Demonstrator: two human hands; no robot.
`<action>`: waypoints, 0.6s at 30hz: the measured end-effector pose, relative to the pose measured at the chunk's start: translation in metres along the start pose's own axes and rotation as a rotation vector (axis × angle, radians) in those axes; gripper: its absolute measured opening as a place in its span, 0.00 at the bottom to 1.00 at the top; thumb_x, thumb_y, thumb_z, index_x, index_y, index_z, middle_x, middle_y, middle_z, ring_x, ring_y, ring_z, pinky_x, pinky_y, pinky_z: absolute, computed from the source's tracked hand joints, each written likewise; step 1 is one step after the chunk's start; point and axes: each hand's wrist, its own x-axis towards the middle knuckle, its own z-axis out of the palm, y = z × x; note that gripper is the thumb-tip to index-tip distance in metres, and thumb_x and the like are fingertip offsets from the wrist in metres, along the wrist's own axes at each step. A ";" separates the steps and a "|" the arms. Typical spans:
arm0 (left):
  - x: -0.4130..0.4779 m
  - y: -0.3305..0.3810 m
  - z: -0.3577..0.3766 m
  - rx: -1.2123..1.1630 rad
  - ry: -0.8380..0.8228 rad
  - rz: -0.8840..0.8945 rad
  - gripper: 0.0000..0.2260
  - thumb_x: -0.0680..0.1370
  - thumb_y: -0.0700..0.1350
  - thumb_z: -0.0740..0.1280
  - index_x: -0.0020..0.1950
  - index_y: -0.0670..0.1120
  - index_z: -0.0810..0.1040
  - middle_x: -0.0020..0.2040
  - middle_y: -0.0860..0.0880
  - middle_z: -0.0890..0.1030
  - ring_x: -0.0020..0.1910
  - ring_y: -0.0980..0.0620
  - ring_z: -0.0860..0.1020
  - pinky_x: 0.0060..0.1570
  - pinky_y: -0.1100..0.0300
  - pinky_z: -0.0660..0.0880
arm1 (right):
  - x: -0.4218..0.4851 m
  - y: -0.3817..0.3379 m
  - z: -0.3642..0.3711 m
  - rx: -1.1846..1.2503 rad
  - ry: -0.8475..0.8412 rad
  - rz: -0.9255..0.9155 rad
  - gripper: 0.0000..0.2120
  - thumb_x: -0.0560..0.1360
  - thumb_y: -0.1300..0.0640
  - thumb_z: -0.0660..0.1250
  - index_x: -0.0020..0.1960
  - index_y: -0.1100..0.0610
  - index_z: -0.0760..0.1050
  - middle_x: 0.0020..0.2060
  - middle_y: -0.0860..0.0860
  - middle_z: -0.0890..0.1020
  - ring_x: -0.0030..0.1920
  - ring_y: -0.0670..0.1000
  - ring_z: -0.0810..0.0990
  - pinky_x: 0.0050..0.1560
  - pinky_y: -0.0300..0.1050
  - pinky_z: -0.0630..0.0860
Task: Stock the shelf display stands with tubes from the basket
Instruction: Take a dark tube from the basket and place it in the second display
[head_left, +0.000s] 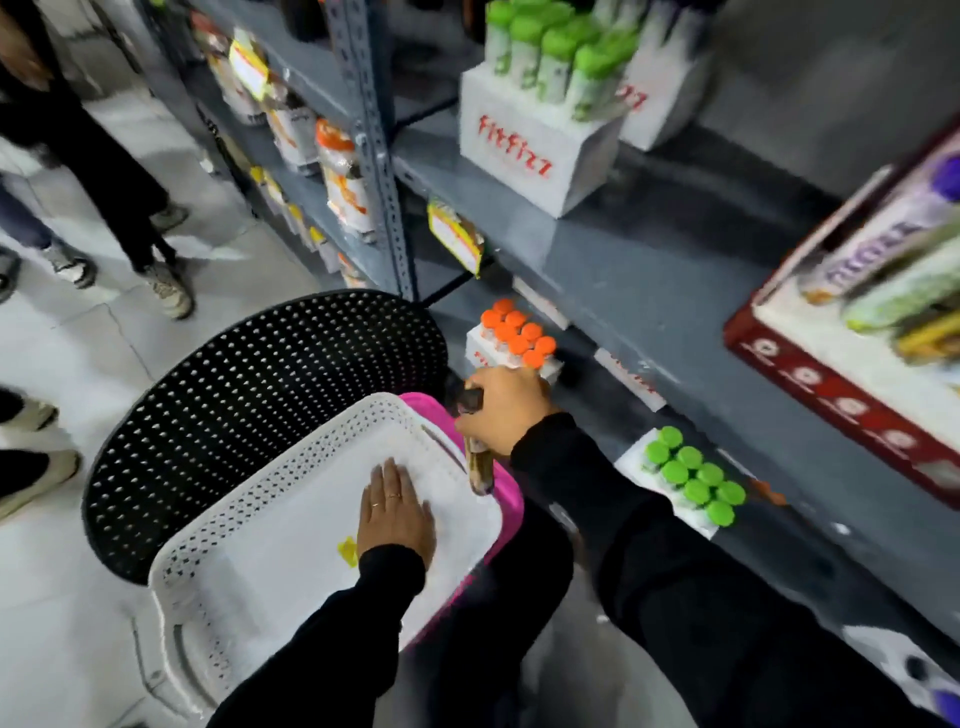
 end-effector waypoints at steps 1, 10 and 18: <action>0.000 0.016 -0.008 -0.048 0.091 0.039 0.26 0.80 0.50 0.46 0.74 0.35 0.51 0.76 0.39 0.52 0.75 0.42 0.51 0.73 0.49 0.52 | -0.010 0.004 -0.017 -0.002 0.053 0.007 0.16 0.67 0.53 0.72 0.29 0.54 0.66 0.43 0.58 0.79 0.45 0.58 0.77 0.35 0.40 0.70; -0.009 0.181 -0.102 -0.195 0.430 0.609 0.27 0.76 0.49 0.52 0.68 0.31 0.65 0.69 0.32 0.67 0.68 0.35 0.66 0.69 0.47 0.59 | -0.116 0.076 -0.150 -0.060 0.358 0.171 0.16 0.68 0.49 0.73 0.48 0.61 0.81 0.49 0.59 0.84 0.53 0.60 0.81 0.46 0.44 0.76; -0.065 0.280 -0.092 0.003 0.329 0.797 0.32 0.77 0.57 0.38 0.74 0.40 0.56 0.76 0.43 0.57 0.75 0.47 0.51 0.73 0.51 0.43 | -0.201 0.140 -0.198 -0.018 0.480 0.299 0.15 0.68 0.51 0.72 0.50 0.60 0.82 0.47 0.58 0.85 0.45 0.58 0.82 0.45 0.50 0.80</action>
